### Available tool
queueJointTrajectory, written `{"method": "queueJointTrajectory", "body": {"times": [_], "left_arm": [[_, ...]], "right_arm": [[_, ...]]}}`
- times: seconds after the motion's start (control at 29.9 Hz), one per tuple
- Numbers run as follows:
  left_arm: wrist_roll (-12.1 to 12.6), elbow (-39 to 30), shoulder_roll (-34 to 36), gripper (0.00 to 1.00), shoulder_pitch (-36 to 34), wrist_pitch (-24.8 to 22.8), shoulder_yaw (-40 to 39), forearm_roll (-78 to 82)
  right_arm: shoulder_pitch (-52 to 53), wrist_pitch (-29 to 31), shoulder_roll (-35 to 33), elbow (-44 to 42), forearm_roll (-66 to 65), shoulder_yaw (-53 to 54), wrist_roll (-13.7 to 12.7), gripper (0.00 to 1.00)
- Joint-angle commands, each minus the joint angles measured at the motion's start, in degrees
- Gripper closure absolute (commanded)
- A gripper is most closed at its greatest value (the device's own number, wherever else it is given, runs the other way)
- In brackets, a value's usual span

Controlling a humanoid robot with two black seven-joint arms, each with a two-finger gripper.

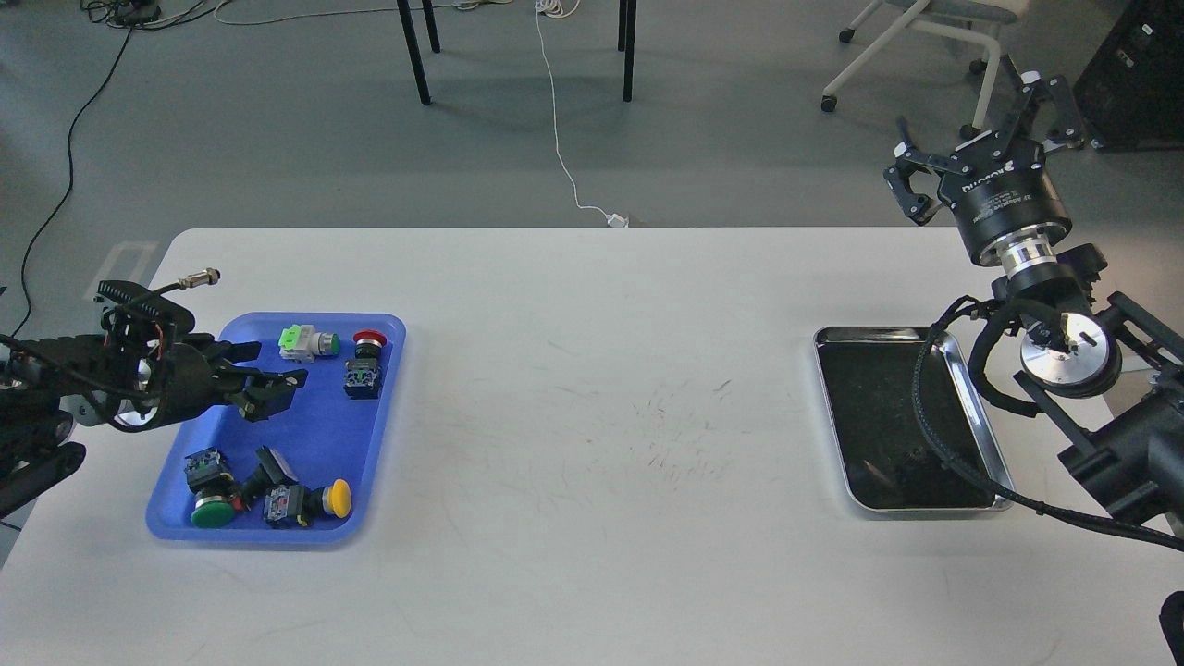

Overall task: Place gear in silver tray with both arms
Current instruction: 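Grasp another small black gear in the blue tray with the left gripper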

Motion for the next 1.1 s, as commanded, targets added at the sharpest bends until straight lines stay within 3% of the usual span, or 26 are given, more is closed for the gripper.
{"method": "queueJointTrajectory", "body": {"times": [0.0,0.27,0.77,1.07], "left_arm": [[-0.02,3.06,-1.51,0.38,0.67,-0.05,0.09,-0.03],[-0.19,5.97,-3.10,0.49,1.02,0.04,0.09,-0.12],[-0.37,6.23,-3.10,0.58,2.43,-0.05,0.09,-0.03],[-0.20,6.23,-3.01,0.76,2.43,-0.05,0.09,-0.03]], "right_arm": [[0.01,0.00,0.01,0.01,-0.01,-0.01,0.01,0.01],[0.01,-0.09,-0.07,0.01,-0.01,0.08,0.10,0.01],[0.09,-0.18,-0.25,1.24,-0.01,1.22,0.10,0.01],[0.09,-0.27,-0.86,2.11,-0.01,2.71,0.01,0.01]]}}
